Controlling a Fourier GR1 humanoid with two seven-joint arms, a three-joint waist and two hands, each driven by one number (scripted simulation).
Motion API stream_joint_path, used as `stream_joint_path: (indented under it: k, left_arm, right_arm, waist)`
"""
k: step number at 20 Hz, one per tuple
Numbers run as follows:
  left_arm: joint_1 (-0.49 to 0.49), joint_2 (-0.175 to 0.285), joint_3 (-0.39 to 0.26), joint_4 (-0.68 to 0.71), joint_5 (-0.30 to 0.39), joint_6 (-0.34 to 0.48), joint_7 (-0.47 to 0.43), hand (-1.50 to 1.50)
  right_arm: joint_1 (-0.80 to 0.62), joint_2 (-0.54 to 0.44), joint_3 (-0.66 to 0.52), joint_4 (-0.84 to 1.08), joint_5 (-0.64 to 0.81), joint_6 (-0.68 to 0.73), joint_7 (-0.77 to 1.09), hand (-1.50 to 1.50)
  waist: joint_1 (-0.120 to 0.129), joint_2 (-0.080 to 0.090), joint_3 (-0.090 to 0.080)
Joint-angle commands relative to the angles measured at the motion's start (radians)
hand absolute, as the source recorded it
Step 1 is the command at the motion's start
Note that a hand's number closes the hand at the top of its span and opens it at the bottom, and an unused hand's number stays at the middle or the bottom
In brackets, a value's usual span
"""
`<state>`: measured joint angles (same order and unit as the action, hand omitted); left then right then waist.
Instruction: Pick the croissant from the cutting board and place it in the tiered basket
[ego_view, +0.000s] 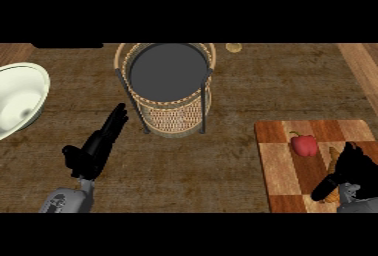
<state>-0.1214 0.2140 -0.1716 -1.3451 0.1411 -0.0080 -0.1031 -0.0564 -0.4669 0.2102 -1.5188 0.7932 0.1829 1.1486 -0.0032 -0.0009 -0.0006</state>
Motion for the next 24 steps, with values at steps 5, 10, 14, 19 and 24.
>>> stream_joint_path:
  k: [5, 10, 14, 19, 24]
  left_arm:
    - [0.003, 0.002, 0.024, -0.007, -0.023, -0.035, 0.010, 0.00]
    - [-0.020, -0.031, 0.031, -0.010, -0.028, -0.029, 0.027, 0.00]
    - [0.010, -0.022, 0.043, -0.105, -0.039, -0.031, 0.090, 0.00]
    - [0.078, -0.056, 0.036, -0.040, -0.089, -0.053, -0.028, 0.00]
    - [0.026, -0.069, 0.042, -0.028, -0.087, -0.040, 0.015, 0.00]
  right_arm:
    - [-0.004, 0.076, -0.061, 0.064, 0.071, 0.013, 0.059, -1.50]
    - [-0.040, 0.096, -0.089, 0.069, 0.125, -0.095, -0.090, 1.50]
    - [-0.011, 0.050, -0.148, 0.179, 0.150, -0.134, -0.248, 1.50]
    - [-0.059, 0.119, -0.131, 0.126, 0.205, -0.066, -0.170, 1.50]
    - [-0.072, 0.092, -0.076, 0.147, 0.194, -0.110, -0.388, 1.50]
  waist:
    - [0.004, 0.001, 0.000]
    - [0.005, 0.001, 0.001]
    - [0.006, 0.000, 0.001]
    - [0.004, 0.000, 0.000]
    - [0.012, 0.002, 0.001]
